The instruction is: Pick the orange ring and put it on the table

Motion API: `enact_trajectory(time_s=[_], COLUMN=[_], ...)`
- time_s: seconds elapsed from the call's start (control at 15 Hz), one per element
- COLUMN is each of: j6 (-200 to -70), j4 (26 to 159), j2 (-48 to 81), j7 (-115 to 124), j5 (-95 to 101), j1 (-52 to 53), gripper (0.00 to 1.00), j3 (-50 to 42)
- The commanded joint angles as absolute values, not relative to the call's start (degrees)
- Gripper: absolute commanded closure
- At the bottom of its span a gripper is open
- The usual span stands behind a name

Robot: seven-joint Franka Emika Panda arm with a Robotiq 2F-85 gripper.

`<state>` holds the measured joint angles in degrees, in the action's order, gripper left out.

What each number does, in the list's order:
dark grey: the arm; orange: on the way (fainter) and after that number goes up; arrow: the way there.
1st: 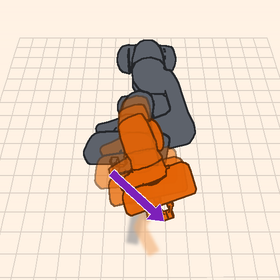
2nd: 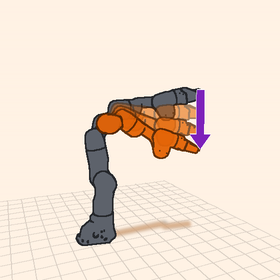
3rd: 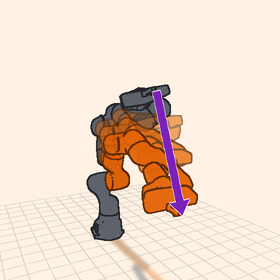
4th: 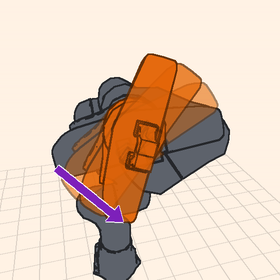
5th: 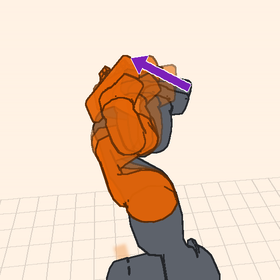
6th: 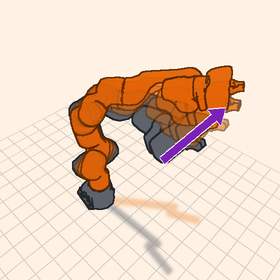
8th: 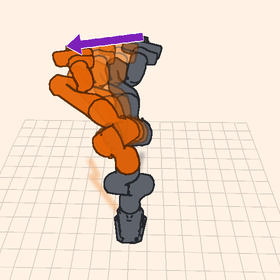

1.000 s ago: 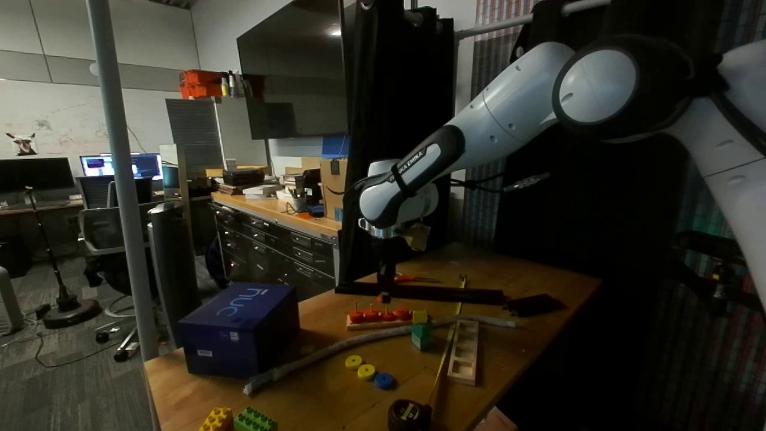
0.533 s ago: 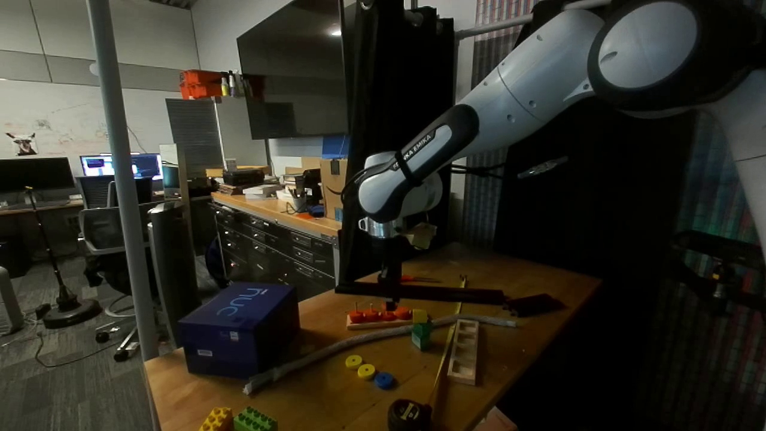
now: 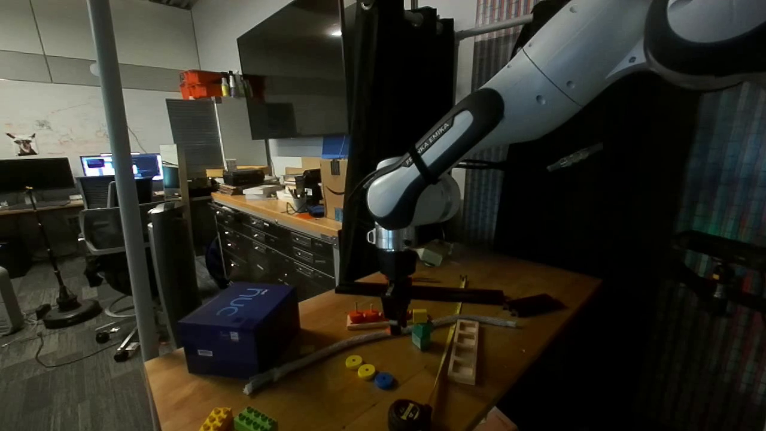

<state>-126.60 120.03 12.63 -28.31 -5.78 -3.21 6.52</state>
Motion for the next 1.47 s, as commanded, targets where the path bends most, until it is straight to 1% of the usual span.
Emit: enact_trajectory(time_s=[0.0,0.47,0.73,0.93,1.0,1.07,1.13,1.2,1.4], j6=[-133.52,-147.82,-150.62,-150.30,-149.98,-149.59,-149.29,-149.11,-148.43], j4=[128.45,137.63,139.54,139.78,139.71,139.56,139.46,139.31,138.99], j2=[8.03,7.57,8.14,8.08,8.07,8.06,8.06,8.10,7.85], j7=[-27.13,-20.30,-14.79,-11.68,-10.87,-10.24,-9.82,-9.45,-9.15], j5=[-8.71,-4.87,-0.01,3.18,3.93,4.56,4.90,5.24,5.16], j1=[-2.16,0.63,1.99,2.44,2.52,2.58,2.60,2.58,2.51], gripper=[0.78,0.78,0.78,0.78,0.73,0.34,0.31,0.26,0.03], j3=[6.37,6.11,5.46,5.05,4.97,4.91,4.87,4.85,5.03])
